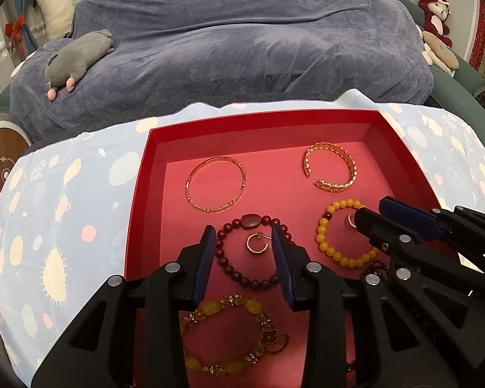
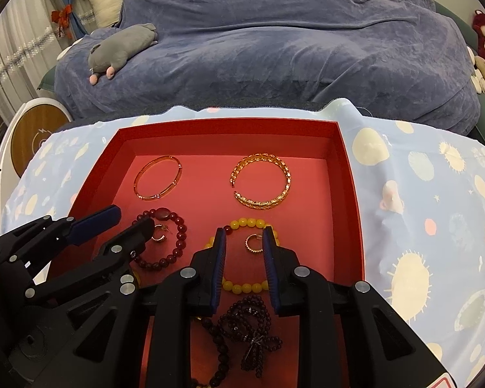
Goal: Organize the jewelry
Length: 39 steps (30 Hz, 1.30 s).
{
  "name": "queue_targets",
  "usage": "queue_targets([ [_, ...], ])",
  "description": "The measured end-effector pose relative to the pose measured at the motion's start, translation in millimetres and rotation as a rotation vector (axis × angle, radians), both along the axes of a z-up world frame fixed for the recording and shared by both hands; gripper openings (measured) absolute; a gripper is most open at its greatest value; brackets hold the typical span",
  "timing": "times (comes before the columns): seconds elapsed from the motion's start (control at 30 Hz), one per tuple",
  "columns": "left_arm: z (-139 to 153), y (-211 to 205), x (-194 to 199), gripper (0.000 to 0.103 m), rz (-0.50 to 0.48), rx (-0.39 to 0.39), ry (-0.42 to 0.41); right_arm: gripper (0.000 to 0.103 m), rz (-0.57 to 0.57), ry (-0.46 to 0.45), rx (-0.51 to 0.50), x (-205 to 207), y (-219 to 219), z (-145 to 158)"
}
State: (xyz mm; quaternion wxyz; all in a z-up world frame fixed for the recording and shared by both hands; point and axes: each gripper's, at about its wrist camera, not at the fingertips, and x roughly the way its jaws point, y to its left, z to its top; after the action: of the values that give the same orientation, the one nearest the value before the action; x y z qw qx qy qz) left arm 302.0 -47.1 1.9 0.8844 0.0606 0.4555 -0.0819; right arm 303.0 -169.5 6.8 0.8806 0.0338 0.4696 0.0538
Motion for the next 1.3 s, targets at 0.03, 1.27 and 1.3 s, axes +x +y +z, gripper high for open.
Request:
queue_targets([
  [0.03, 0.4, 0.6, -0.8, 0.038, 0.005, 0.003, -0.001, 0.023, -0.002, 0.000, -0.001, -0.6, -0.3, 0.5],
  [1.27, 73.1, 21.1, -115.7, 0.080, 0.128, 0.005, -0.066, 0.059, -0.152, -0.069, -0.058, -118.6, -17.3, 69.8],
  [1.3, 73.0, 22.5, -117.5, 0.081, 0.133, 0.002, -0.067, 0.060, -0.152, -0.072, -0.064, -120.5, -17.5, 70.1],
])
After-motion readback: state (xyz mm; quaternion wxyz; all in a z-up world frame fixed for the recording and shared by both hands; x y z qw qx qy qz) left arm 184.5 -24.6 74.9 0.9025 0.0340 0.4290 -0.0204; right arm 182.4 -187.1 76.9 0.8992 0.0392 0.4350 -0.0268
